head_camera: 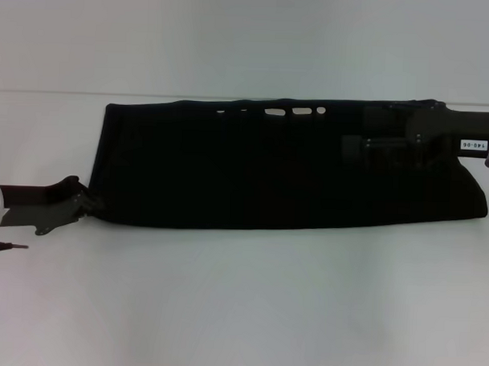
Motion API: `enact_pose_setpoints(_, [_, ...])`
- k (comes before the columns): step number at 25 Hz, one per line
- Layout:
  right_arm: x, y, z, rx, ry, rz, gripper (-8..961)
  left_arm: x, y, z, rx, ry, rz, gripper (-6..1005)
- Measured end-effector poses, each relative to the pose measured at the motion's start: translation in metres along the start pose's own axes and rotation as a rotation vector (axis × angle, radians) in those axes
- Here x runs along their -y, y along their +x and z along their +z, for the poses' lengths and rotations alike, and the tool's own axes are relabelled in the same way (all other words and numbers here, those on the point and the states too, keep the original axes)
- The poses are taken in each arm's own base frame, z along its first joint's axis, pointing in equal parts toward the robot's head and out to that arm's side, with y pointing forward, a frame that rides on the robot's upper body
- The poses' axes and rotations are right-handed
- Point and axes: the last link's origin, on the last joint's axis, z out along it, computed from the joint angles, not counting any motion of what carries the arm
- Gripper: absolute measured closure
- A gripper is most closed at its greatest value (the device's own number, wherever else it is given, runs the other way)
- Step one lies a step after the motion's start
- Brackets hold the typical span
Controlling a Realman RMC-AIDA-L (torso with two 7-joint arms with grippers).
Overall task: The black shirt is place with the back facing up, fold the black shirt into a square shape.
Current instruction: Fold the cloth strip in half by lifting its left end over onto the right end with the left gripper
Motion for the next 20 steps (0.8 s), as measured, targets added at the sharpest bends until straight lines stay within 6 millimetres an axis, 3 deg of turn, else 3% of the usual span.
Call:
enact_pose_setpoints(6, [0.003,0.0,0.003,0.022,0.026,0.029,53,0.005,-0.001,-0.009,-0.012,-0.012,0.117,958])
enact_pose_setpoints(11, [0.003,-0.004,0.009,0.065,0.045,0.073,54,0.025,-0.001,-0.028,-0.053,0.023,0.161,958])
enact_pose_setpoints(20, [0.001,-0.015,0.031,0.136,0.065,0.088,54,0.074,0.007,-0.104,-0.185,0.104,0.133,958])
